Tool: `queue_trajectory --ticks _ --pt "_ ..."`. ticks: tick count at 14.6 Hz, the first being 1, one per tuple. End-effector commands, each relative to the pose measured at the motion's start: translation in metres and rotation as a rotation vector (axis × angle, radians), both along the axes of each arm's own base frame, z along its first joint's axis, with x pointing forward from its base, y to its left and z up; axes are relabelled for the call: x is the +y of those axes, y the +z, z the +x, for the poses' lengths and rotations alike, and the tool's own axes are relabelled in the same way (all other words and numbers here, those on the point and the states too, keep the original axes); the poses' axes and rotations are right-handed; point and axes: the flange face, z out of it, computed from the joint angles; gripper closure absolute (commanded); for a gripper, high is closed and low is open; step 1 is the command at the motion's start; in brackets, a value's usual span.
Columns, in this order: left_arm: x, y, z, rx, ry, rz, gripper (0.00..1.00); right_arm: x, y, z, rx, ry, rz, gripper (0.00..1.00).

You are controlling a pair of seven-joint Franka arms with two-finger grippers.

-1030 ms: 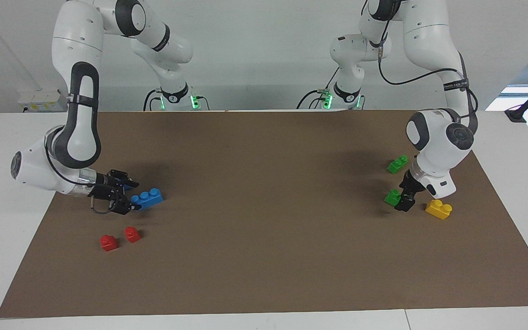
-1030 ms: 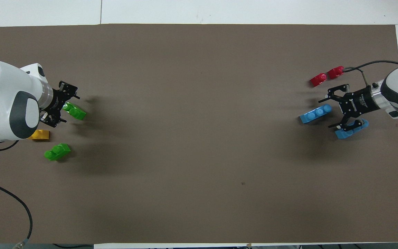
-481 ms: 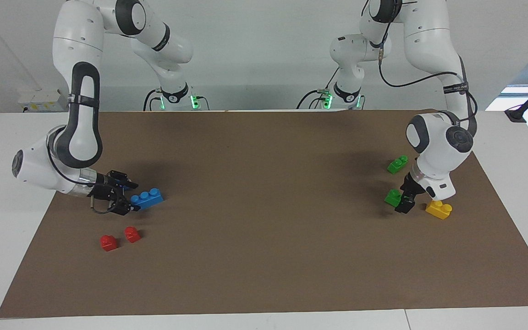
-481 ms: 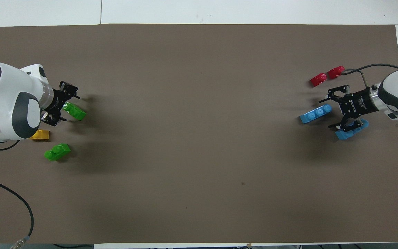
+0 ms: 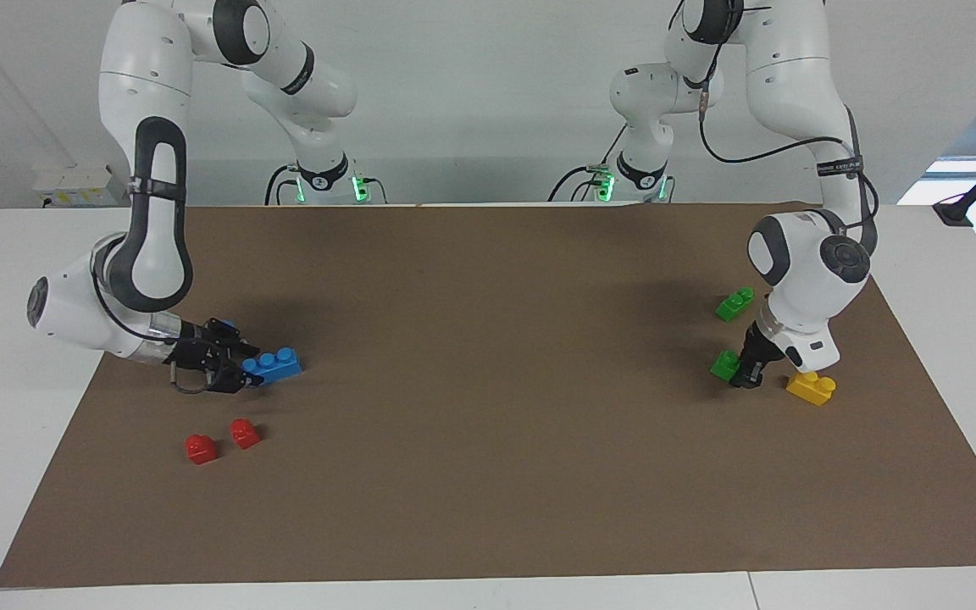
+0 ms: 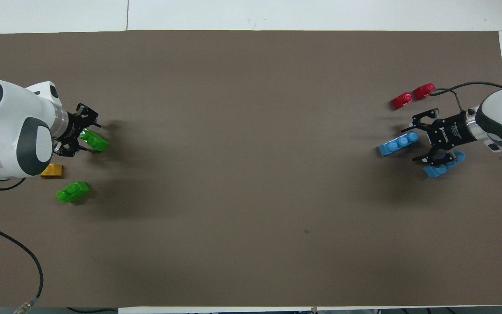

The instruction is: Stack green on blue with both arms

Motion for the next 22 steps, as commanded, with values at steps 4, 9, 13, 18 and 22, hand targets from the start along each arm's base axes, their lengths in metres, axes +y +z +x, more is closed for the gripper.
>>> queue_trajectory --ticks 4,9,13,18,22 --pt "0.0 0.009 0.006 -0.024 -0.036 0.011 1.0 0.007 0.019 0.002 -0.032 0.015 0.019 1.0" --pt "-0.011 0.065 0.005 0.019 -0.035 -0.001 1.0 0.102 0.099 0.025 0.029 -0.107 0.042 1.0" --pt "-0.037 0.119 -0.011 0.012 0.037 -0.036 1.0 0.204 0.144 0.022 0.083 -0.187 0.059 1.0" --pt "-0.096 0.168 -0.031 0.002 0.183 -0.037 1.0 0.303 0.163 0.01 0.097 -0.218 0.069 1.0" --pt "-0.131 0.217 -0.058 -0.012 0.295 -0.048 1.0 0.391 0.158 -0.012 0.039 -0.291 0.05 1.0"
